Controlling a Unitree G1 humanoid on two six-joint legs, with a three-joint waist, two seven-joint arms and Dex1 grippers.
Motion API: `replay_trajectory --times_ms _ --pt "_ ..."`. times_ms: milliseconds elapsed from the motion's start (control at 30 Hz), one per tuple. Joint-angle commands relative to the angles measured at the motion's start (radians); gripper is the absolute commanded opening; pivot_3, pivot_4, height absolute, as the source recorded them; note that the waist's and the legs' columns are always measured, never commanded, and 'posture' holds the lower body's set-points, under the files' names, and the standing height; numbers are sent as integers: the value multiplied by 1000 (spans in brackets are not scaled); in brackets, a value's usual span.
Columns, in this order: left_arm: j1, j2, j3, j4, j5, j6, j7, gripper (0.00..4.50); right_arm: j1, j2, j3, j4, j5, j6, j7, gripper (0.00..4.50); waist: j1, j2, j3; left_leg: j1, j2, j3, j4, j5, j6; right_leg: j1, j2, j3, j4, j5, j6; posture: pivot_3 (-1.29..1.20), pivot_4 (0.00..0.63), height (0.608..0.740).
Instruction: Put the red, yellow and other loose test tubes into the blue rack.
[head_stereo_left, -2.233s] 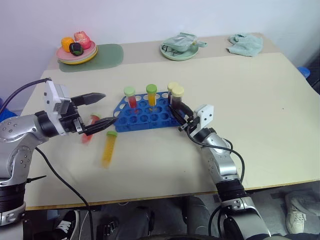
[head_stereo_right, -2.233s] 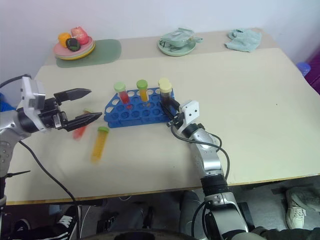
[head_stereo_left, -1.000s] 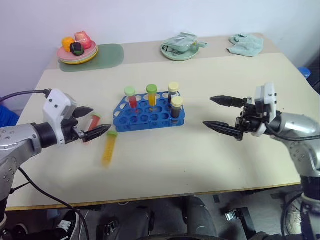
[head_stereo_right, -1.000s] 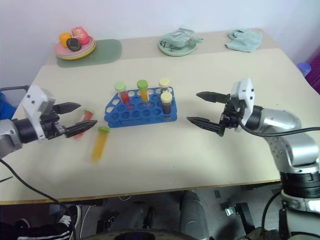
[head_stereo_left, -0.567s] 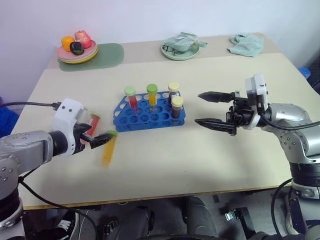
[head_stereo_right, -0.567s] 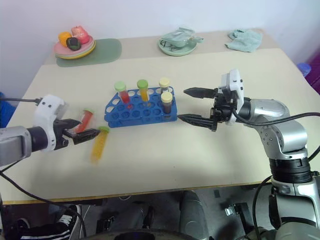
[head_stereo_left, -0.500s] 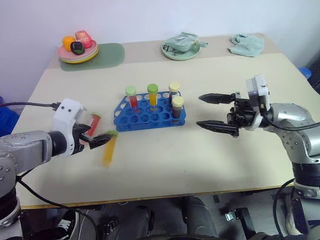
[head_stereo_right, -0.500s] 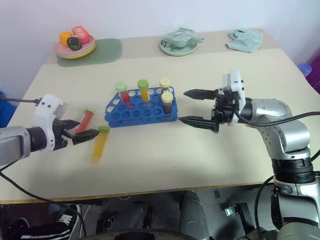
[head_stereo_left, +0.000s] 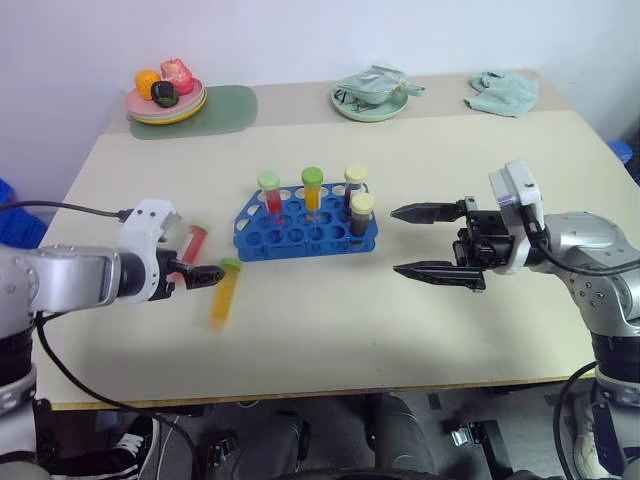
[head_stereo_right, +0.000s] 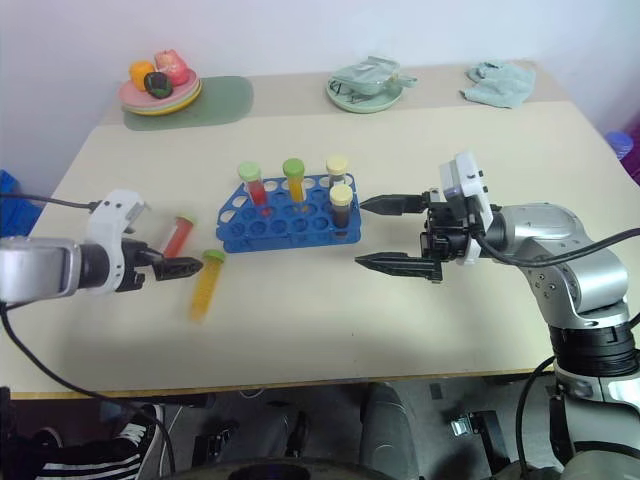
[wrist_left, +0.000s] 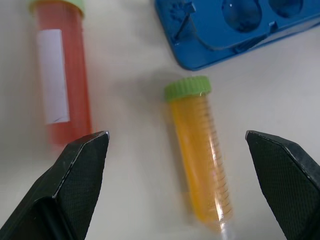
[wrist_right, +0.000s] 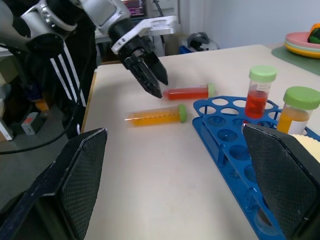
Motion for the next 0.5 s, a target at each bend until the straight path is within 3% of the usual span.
replay_trajectory --times_ms 33,233,333,500 --pt "-40 55 -75 66 -158 -46 138 4500 -10 8 -1 -25 -1 -5 -5 4385 -3 0 0 0 0 0 0 0 0 0 0 0 0 0 0 0 150 740" --pt "-46 158 -267 108 -435 -243 404 4500 -16 21 12 -26 -11 -7 -14 4385 0 0 0 0 1 0 0 0 -1 -1 1 1 0 0 0 0 150 740" --pt "-56 134 -305 125 -438 -290 480 4500 -17 25 18 -26 -18 -9 -16 4385 2 0 0 0 0 0 0 0 -1 0 1 1 0 0 0 0 150 740" --pt "-73 95 -331 116 -438 -293 457 4500 -25 35 24 -23 -24 -10 -22 4385 0 0 0 0 0 1 0 0 -1 0 1 1 0 0 0 0 150 740"
